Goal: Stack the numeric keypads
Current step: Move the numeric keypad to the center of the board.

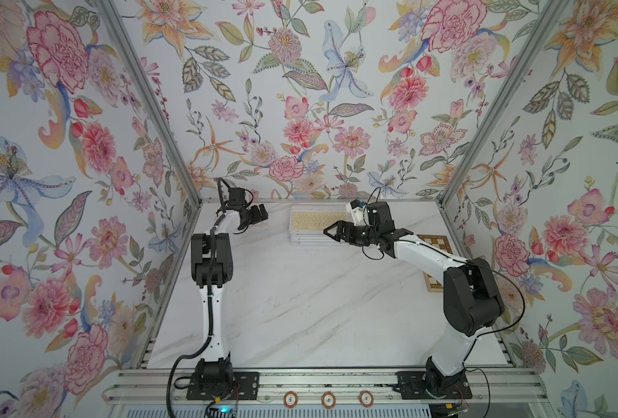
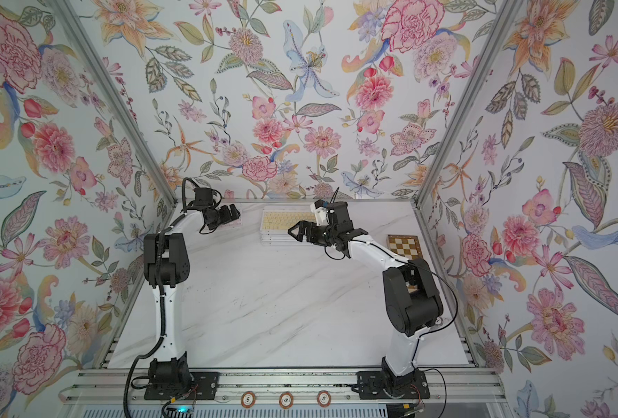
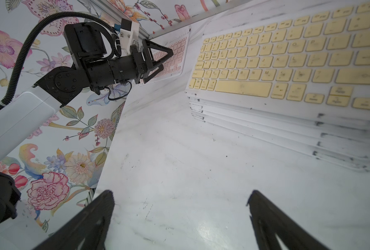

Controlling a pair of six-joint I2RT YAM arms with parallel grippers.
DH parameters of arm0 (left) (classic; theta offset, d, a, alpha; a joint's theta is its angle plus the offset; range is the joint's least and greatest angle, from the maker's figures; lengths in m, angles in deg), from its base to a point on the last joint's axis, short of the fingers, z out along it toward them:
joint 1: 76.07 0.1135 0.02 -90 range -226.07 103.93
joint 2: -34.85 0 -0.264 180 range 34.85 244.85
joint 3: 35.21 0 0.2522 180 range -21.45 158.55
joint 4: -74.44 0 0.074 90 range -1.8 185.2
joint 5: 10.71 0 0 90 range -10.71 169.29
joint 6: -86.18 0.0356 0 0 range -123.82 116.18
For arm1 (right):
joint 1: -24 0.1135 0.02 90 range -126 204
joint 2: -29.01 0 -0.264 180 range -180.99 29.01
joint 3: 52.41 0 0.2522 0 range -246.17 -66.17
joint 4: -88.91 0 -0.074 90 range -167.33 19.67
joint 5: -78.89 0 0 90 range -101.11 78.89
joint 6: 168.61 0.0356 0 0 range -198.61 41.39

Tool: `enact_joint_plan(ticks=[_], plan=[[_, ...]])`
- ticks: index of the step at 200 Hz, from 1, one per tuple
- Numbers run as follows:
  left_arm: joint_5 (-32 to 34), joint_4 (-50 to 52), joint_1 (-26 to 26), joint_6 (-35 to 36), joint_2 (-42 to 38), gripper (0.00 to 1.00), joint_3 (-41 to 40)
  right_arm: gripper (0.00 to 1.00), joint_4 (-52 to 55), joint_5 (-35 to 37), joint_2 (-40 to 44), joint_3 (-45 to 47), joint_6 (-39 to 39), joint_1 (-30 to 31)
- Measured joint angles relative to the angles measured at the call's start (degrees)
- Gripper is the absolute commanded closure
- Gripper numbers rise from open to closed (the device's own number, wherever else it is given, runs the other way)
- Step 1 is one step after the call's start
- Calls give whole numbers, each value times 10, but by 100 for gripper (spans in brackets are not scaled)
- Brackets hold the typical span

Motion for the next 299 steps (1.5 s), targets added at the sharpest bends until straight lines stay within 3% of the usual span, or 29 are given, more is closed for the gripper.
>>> enact_joint_plan(ticks=[29, 76, 214, 254, 299], plan=[[-9, -9, 0, 0, -33, 1, -54, 1, -17, -1, 28, 37, 14, -16], [-19, -44, 0, -5, -136, 1, -219, 1, -26, -1, 79, 77, 24, -38], [-77, -257, -5, -63, -414, 1, -665, 1, -45, 3, 250, 197, 43, -67], [-75, -365, -41, -101, -464, 1, -766, 1, -35, 12, 288, 233, 46, -58], [-78, -458, -148, -176, -476, 1, -815, 1, -19, 43, 305, 278, 54, -22]])
